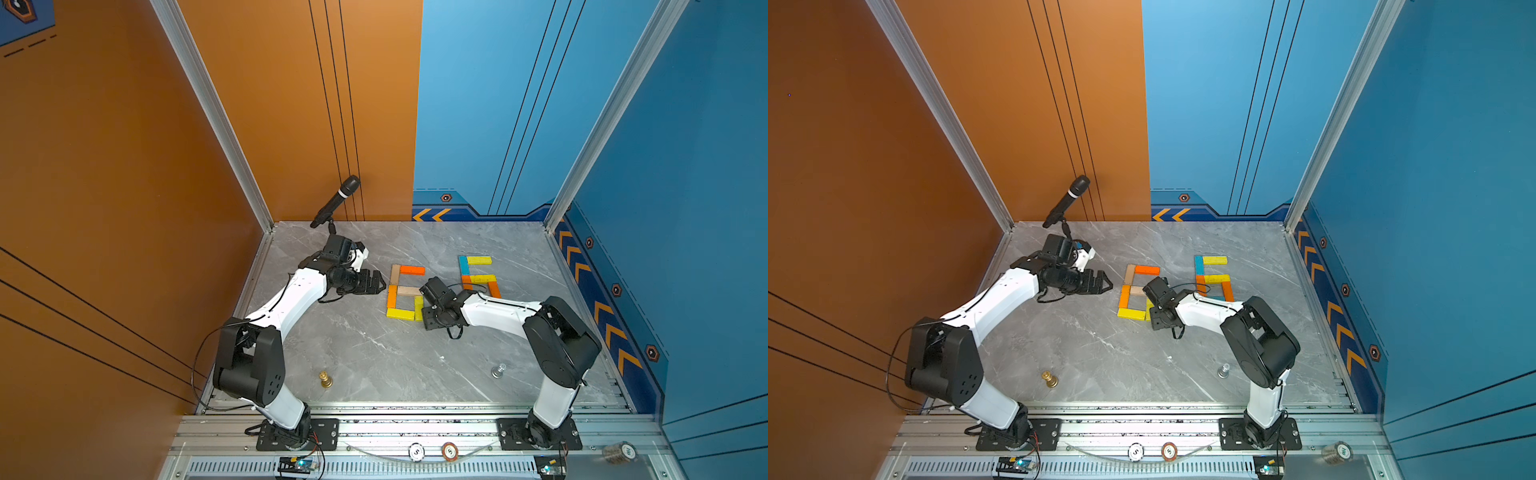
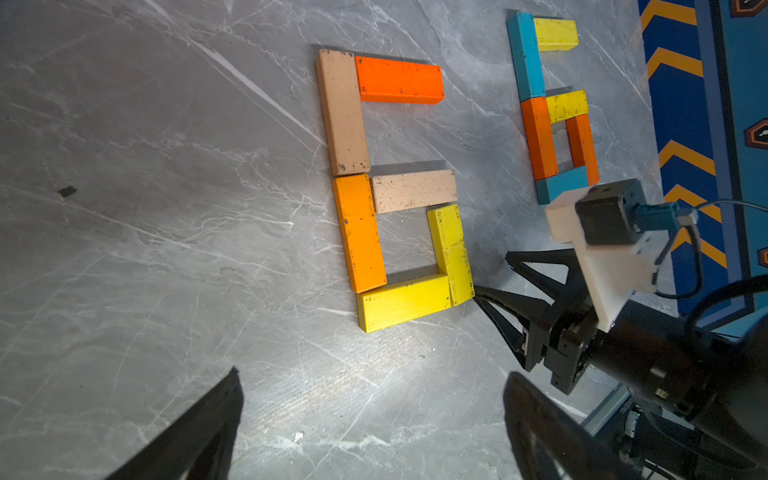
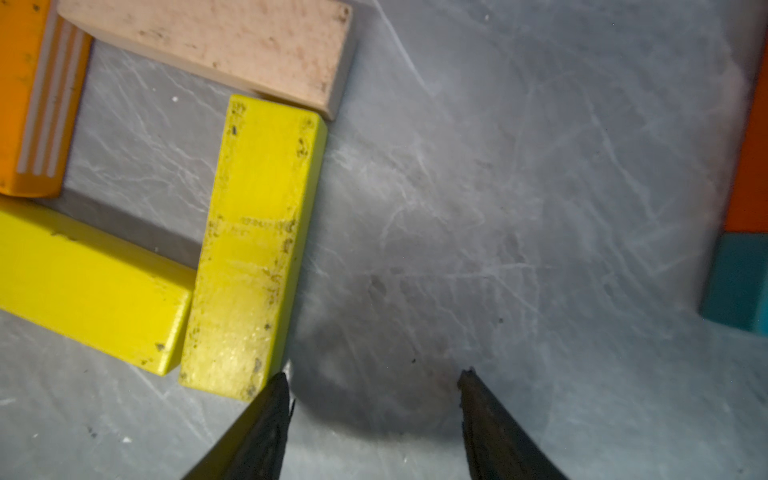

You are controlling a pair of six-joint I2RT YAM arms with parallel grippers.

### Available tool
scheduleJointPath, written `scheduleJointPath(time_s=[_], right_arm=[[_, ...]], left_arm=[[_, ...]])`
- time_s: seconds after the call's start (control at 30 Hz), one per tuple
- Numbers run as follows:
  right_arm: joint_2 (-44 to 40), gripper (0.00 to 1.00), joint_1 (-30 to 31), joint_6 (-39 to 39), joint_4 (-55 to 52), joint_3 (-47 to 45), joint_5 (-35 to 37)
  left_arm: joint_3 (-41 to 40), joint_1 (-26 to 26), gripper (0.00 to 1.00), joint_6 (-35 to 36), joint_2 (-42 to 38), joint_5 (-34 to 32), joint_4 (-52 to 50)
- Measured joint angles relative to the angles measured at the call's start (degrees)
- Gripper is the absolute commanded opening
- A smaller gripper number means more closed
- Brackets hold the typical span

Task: Assemble the number 6 with building blocks
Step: Adjust the building block at the center of the board.

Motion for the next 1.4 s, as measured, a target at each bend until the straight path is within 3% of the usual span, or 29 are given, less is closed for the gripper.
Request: scheduleJointPath(time_s=[0.57,0.73,0.9,1.13,1.4], right_arm=[[0.35,0.68,0.00,-1.18,-1.16,1.86,-0.63],[-3.69,0.69,-1.68,-4.20,-2.56,2.82,-0.11],[-11.76,0.75,-4.04,-7.52,-1.14,2.93,0.96],[-18.93,0.98,-7.32,-13.66,5.16,1.86,4.98],[-24.96,0.99,-16.26,-20.02,11.91,-3.06,9.27]], left_arm=[[0.00,0.00,0.98,0.00,0.00,0.00,0.00],[0.00,0.00,0.98,0.02,0.00,-0.04,0.00],[0.00,-0.02,0.98,0.07,0.00,-1.18,0.00],[-0.50,-0.81,0.98,0.52,-0.11,-4.55,0.90],[-12.35,-1.05,0.98,1.38,-8.83,-9.92,12.39]])
